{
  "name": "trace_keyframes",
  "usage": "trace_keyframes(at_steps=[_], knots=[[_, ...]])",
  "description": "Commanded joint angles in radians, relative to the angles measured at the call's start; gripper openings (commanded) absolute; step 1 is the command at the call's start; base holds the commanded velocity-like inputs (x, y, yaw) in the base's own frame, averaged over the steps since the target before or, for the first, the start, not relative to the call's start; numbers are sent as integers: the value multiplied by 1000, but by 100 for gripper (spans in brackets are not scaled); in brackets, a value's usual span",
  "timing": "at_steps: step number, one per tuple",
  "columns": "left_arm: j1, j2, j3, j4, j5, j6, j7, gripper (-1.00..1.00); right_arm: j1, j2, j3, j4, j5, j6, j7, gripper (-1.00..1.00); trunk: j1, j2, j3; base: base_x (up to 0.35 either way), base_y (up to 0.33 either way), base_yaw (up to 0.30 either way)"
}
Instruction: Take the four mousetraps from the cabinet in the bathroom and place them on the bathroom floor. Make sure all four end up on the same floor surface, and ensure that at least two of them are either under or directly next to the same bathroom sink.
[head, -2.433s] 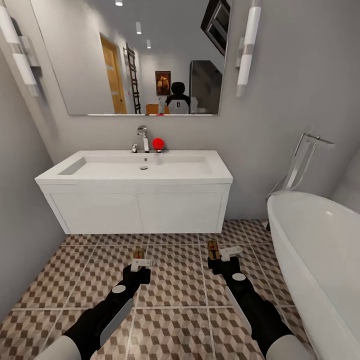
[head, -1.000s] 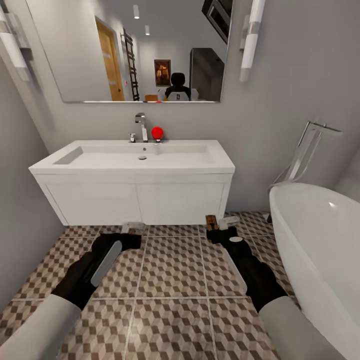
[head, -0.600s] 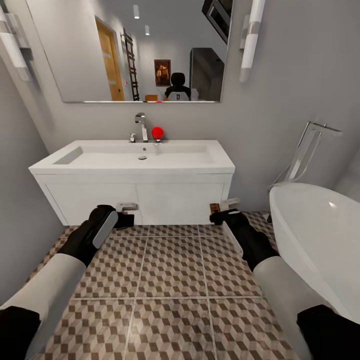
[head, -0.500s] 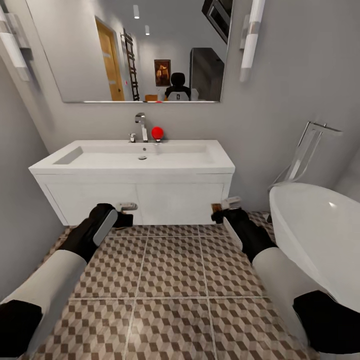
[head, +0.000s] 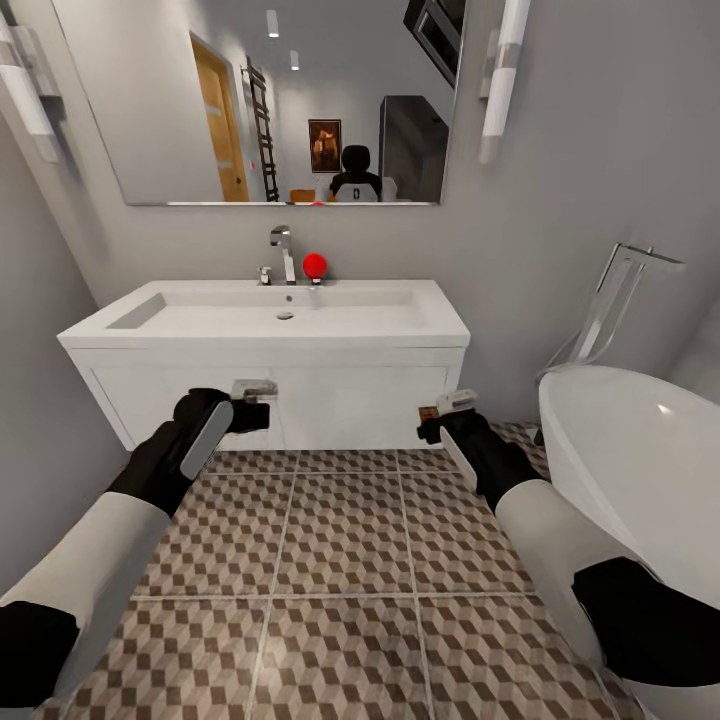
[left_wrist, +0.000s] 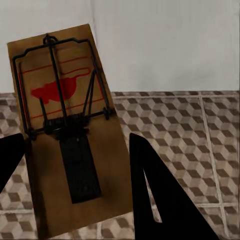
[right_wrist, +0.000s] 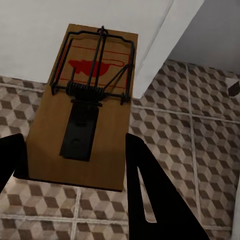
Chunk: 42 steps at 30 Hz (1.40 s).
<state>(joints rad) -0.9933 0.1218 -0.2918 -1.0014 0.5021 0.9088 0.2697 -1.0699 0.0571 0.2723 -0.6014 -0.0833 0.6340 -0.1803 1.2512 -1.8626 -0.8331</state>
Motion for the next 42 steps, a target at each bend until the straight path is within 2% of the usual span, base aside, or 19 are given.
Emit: trace_keyframes(at_steps=[1, 5, 10, 25, 42], knots=[[-1, 4, -5, -31, 8, 5, 10, -100, -1, -1, 5, -3, -12, 3, -7, -100, 0, 0, -1, 0, 0, 0], [-1, 9, -10, -92, 9, 29, 11, -100, -1, -3, 5, -7, -11, 3, 33, -100, 0, 0, -1, 0, 0, 0], [-1, 11, -12, -103, 8, 53, 14, -100, 0, -8, 7, -7, -8, 3, 80, -100, 0, 0, -1, 0, 0, 0], [1, 12, -12, -109, 8, 56, 16, -100, 1, -12, 7, -6, -1, 3, 87, -100, 0, 0, -1, 0, 0, 0], [4, 12, -12, -105, 8, 57, 17, -100, 1, -12, 7, -5, -3, 3, 87, -100, 65, -119, -65, 0, 0, 0]])
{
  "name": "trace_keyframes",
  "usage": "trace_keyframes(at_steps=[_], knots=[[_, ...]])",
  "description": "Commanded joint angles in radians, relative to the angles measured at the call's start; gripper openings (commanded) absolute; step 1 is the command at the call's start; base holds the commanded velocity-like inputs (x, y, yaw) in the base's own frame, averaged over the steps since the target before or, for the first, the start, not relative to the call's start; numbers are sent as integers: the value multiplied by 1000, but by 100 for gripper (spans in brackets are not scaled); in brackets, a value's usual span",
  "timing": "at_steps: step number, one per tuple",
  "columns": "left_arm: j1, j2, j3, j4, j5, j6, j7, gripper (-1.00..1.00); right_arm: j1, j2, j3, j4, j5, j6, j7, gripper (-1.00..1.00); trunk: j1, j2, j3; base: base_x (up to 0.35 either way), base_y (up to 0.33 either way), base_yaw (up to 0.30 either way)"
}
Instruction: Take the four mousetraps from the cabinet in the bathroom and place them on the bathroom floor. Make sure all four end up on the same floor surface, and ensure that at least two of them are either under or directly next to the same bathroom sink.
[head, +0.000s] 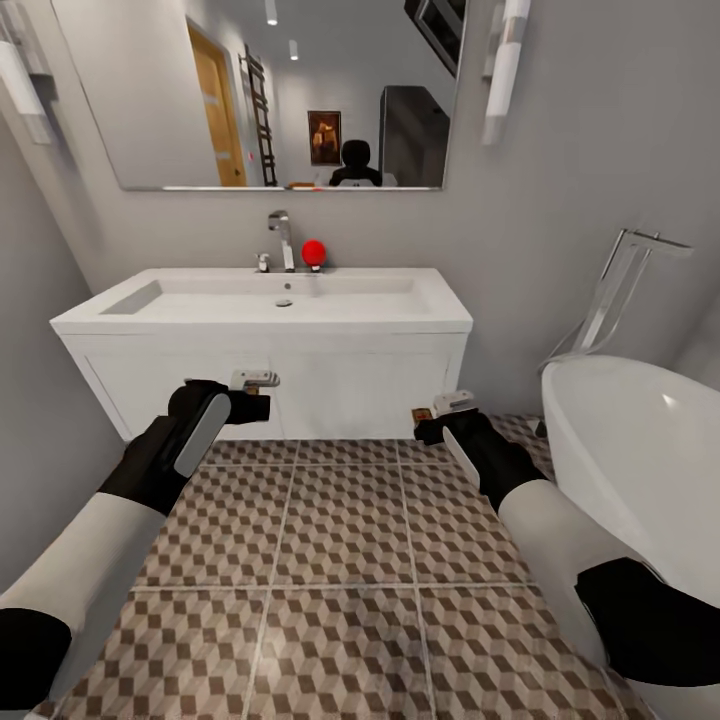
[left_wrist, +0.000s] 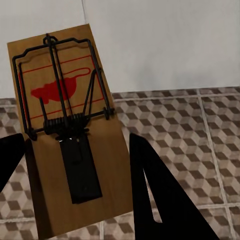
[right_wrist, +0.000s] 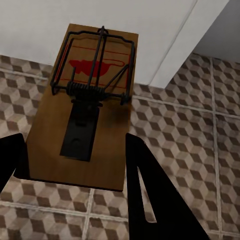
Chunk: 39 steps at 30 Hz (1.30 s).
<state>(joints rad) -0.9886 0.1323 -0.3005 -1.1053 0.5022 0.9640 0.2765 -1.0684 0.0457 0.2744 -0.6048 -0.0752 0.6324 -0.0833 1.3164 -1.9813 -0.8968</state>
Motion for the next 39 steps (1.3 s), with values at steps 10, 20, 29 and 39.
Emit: trace_keyframes(at_steps=[10, 20, 29, 39], knots=[[1, 1, -3, -1, 8, 2, 9, -100, -1, 0, 5, -1, -11, 4, -9, -100, 38, -71, -48, 0, 0, 0], [1, 1, -3, -4, 9, 1, 9, -100, -1, 0, 5, -1, -11, 4, -10, -100, 77, -141, -95, 0, 0, 0], [1, 1, -3, -10, 9, 0, 9, -100, -1, 1, 5, -3, -11, 4, -9, -100, 111, -204, -137, 0, 0, 0], [1, 1, -3, -9, 9, -4, 9, -100, -1, 2, 6, -25, -9, 6, -9, -100, 149, -274, -184, 0, 0, 0]])
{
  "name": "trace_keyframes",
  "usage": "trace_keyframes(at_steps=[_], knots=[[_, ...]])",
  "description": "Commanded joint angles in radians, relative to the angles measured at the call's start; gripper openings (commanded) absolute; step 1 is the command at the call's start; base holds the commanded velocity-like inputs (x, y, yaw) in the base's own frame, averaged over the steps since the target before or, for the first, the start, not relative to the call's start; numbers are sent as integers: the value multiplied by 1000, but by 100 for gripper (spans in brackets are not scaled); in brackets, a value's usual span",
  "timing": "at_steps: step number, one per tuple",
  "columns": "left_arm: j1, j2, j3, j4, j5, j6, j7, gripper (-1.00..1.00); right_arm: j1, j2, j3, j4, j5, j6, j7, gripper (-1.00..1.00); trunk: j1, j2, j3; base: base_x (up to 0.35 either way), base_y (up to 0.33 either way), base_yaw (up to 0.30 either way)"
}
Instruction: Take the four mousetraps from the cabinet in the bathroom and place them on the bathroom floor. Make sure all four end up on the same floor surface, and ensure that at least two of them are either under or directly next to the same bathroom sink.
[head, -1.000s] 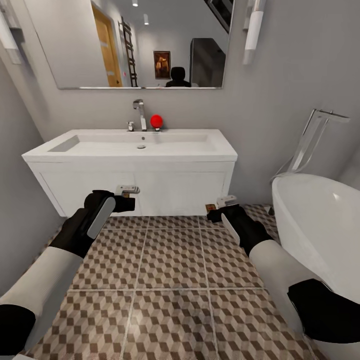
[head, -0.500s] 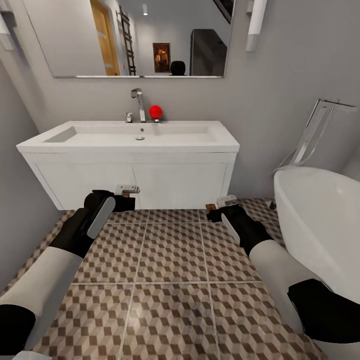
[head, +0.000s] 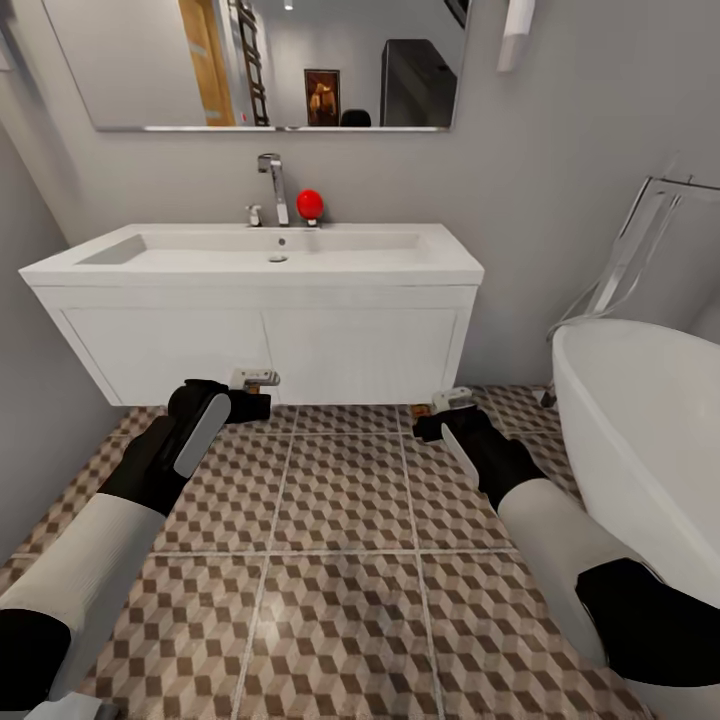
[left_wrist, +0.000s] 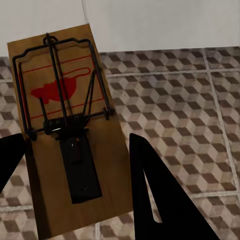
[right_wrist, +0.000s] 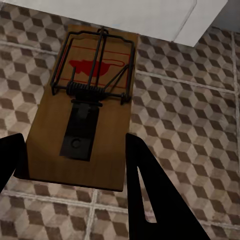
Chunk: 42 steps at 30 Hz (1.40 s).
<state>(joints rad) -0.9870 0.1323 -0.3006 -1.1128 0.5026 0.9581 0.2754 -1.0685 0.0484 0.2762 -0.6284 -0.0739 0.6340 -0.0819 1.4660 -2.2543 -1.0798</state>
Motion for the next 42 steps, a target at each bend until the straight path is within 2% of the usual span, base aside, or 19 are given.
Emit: trace_keyframes(at_steps=[1, 5, 12, 35, 42], knots=[[-1, 1, -3, -1, 8, 2, 10, -100, -1, -1, 4, -23, -11, 7, -11, -100, 4, -8, -6, 0, 0, 0], [-1, 1, -3, -3, 8, 2, 9, -100, -1, -2, 6, -127, -10, 36, -11, -100, 19, -36, -24, 0, 0, 0], [-1, 1, -3, -13, 8, 2, 8, -100, -1, -4, 5, -219, -9, 106, -12, -100, 46, -85, -57, 0, 0, 0], [-1, 0, -3, -29, 8, 5, 9, -100, -1, -4, 5, -228, -7, 112, -13, -100, 134, -246, -165, 0, 0, 0], [-1, 0, -3, -33, 8, 4, 9, -100, -1, -5, 3, -228, -7, 112, -13, -100, 137, -247, -203, 0, 0, 0]])
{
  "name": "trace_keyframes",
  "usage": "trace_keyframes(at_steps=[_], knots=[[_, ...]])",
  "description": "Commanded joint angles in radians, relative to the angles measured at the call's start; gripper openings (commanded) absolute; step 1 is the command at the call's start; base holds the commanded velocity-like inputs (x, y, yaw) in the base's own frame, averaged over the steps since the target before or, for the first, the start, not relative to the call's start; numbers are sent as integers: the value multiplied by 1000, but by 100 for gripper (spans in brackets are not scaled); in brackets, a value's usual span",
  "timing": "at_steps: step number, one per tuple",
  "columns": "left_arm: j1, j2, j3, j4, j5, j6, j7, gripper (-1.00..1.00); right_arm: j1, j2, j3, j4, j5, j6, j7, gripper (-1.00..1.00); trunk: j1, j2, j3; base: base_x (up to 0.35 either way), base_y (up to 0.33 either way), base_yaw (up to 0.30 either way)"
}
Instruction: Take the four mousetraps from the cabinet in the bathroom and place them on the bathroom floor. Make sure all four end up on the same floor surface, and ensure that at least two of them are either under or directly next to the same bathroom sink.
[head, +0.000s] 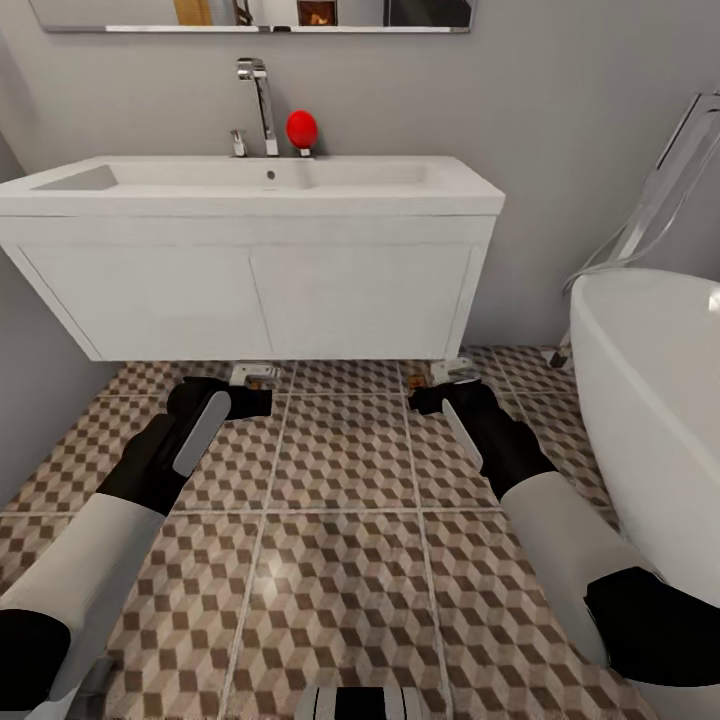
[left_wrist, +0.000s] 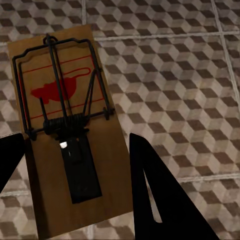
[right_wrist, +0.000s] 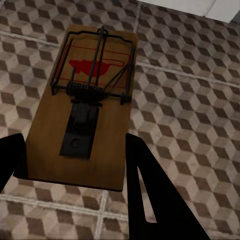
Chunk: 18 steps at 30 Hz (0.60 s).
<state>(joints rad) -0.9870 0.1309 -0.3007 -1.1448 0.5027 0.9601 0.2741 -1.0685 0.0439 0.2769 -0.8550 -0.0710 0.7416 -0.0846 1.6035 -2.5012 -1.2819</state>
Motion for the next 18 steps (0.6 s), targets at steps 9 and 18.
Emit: trace_keyframes(at_steps=[9, 18], knots=[[-1, 1, -3, -8, 8, 2, 10, -100, -1, 0, 3, -1, -10, 4, -11, -100, 4, -3, -50, 0, 0, 0], [-1, 1, -3, -28, 8, 0, 10, -100, -1, 1, 3, -2, -10, 4, -11, -100, 8, -5, -99, 0, 0, 0]])
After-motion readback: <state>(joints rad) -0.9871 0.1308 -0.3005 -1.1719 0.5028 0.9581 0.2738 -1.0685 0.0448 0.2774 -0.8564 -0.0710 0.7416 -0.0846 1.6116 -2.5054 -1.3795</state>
